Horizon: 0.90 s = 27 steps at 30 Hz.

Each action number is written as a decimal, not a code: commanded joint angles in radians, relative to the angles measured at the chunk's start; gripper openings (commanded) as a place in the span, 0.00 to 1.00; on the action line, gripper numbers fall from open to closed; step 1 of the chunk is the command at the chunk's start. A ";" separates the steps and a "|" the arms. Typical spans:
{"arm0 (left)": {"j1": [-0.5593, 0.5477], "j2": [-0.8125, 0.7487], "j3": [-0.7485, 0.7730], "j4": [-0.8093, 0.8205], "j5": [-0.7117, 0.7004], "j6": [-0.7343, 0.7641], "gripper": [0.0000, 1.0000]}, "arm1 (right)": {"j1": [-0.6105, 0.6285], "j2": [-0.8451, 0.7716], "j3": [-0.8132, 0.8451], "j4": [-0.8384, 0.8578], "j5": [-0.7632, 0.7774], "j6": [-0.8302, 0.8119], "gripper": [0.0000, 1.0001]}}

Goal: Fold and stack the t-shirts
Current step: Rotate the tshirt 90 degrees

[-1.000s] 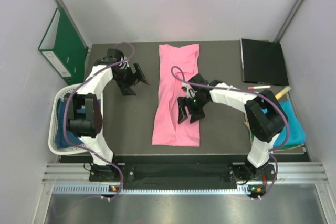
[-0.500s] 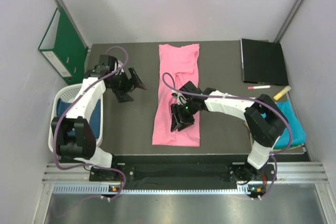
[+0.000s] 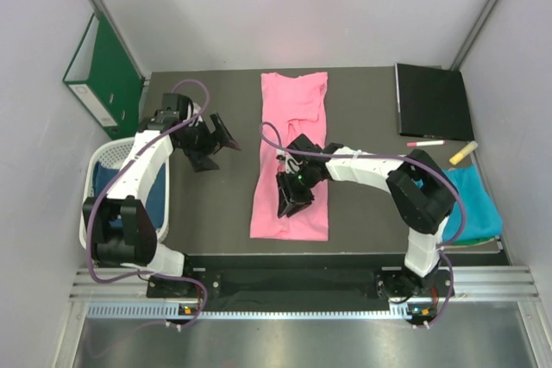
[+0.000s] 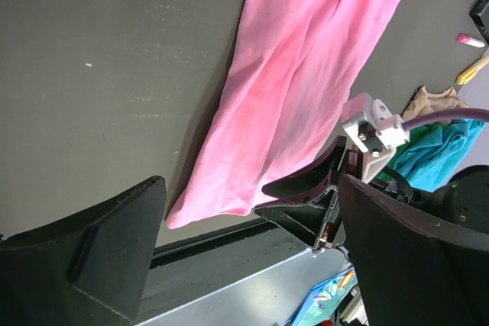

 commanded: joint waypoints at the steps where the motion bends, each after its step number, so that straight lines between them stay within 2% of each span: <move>1: -0.001 -0.045 0.002 -0.013 -0.002 -0.005 0.99 | 0.030 0.024 0.055 -0.055 0.038 -0.030 0.36; 14: -0.001 -0.071 -0.015 -0.018 -0.023 -0.030 0.99 | 0.056 0.095 0.074 -0.102 0.035 -0.079 0.31; 17: -0.001 -0.073 -0.017 -0.021 -0.028 -0.032 0.99 | 0.064 0.096 0.066 -0.081 0.017 -0.080 0.17; 18: -0.001 -0.074 -0.017 -0.021 -0.030 -0.032 0.99 | 0.064 0.093 0.066 -0.078 0.017 -0.080 0.09; 21: -0.003 -0.076 -0.024 -0.021 -0.034 -0.032 0.99 | 0.064 0.073 0.067 -0.101 0.020 -0.087 0.04; 27: -0.003 -0.082 -0.052 -0.007 -0.040 -0.035 0.99 | 0.062 -0.005 0.078 -0.150 0.020 -0.074 0.01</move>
